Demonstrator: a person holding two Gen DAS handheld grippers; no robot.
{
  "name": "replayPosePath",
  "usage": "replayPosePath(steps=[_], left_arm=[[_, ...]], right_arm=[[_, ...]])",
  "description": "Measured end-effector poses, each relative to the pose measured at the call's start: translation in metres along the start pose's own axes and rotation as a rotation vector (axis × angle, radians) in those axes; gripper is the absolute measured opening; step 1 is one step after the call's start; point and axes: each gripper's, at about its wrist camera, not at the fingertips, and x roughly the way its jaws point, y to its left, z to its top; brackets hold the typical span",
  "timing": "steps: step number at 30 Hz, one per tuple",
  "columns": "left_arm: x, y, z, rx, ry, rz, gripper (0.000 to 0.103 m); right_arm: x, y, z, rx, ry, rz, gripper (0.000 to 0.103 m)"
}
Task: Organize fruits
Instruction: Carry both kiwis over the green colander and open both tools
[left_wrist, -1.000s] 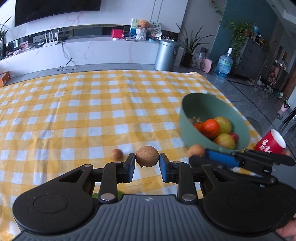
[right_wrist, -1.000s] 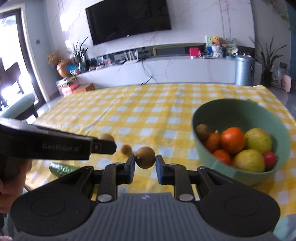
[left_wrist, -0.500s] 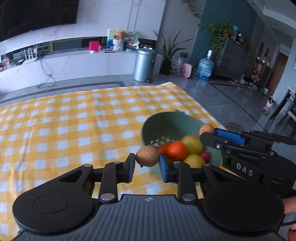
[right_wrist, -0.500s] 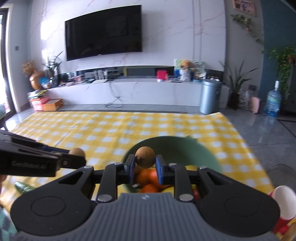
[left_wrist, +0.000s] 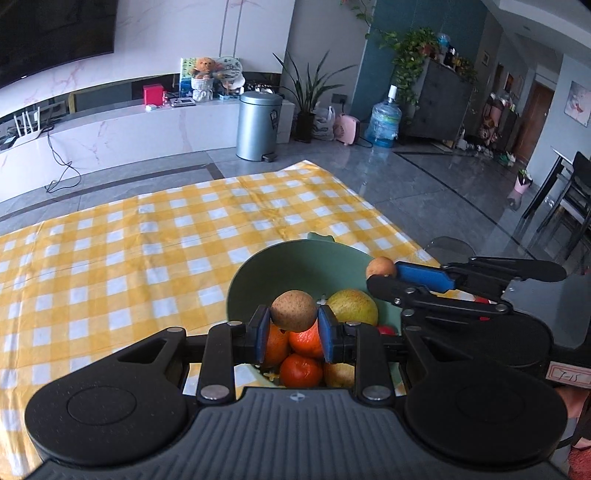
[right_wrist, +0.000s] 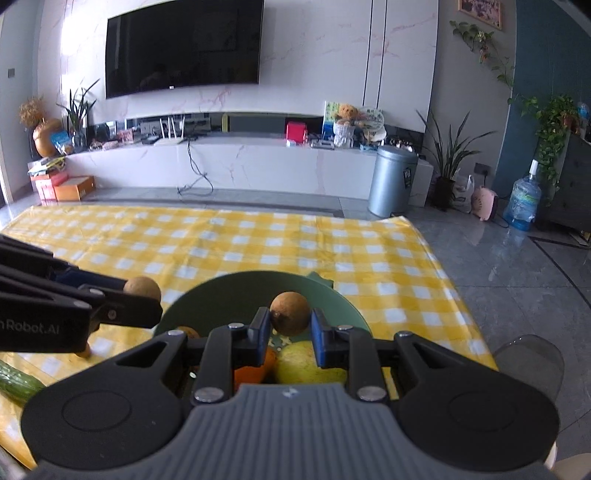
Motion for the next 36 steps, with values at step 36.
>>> replayPosePath(steps=[36], left_arm=[[0.059,0.005,-0.005,0.037,0.148,0.05,0.031]], right_arm=[[0.06,-0.002,0.0,0.024,0.154,0.044,0.02]])
